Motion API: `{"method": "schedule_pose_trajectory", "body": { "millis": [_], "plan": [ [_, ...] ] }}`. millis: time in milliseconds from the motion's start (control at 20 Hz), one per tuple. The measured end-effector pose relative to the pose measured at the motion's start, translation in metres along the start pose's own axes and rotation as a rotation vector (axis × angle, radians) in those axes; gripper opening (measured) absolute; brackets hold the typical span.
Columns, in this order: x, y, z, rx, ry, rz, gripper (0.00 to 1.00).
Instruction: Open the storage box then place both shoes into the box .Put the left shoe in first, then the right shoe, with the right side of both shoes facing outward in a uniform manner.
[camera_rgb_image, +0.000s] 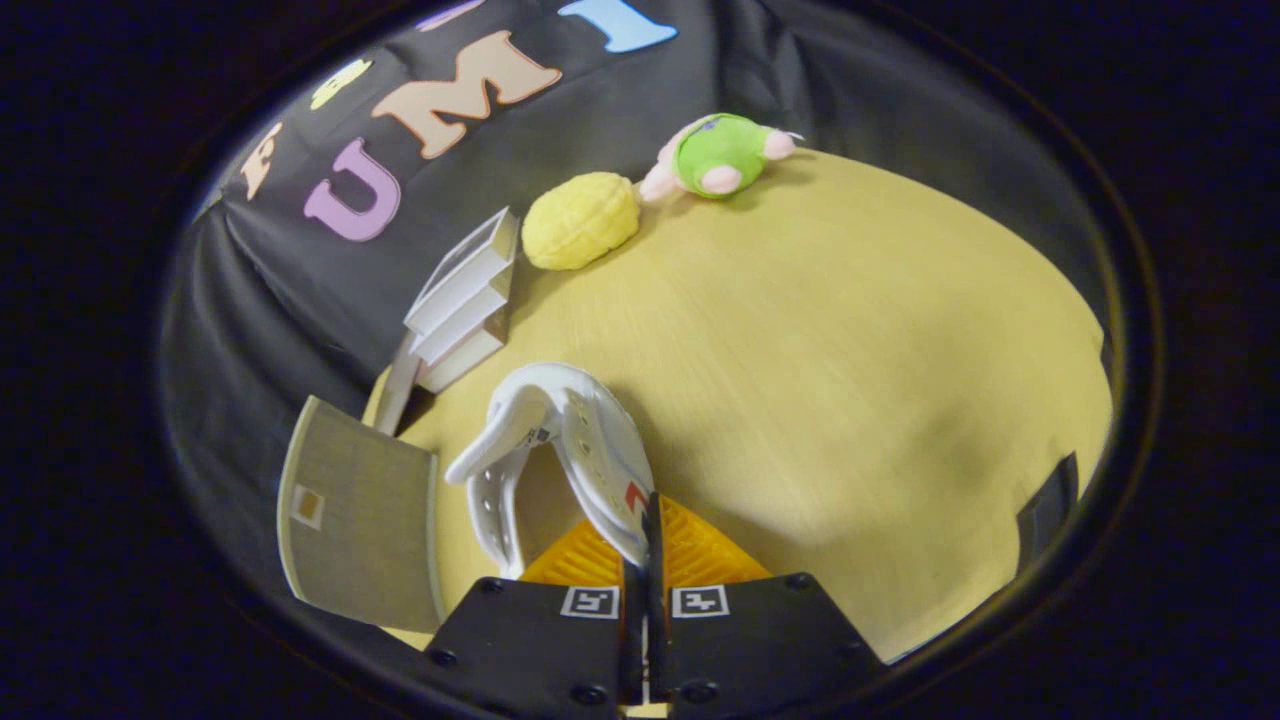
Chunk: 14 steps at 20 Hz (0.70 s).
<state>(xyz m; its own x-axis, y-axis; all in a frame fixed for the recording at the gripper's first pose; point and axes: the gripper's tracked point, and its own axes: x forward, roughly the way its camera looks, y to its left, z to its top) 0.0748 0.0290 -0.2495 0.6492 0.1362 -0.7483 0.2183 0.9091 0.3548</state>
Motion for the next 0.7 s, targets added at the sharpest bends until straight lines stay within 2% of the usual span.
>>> {"method": "schedule_pose_trajectory", "body": {
  "millis": [300,550,700],
  "plan": [
    [-0.05,0.063,-0.004,0.002,0.031,0.122,0.05],
    [-0.091,0.145,-0.004,-0.003,0.048,0.293,0.05],
    [-0.104,0.189,-0.008,-0.023,0.055,0.367,0.05]
  ]
}}
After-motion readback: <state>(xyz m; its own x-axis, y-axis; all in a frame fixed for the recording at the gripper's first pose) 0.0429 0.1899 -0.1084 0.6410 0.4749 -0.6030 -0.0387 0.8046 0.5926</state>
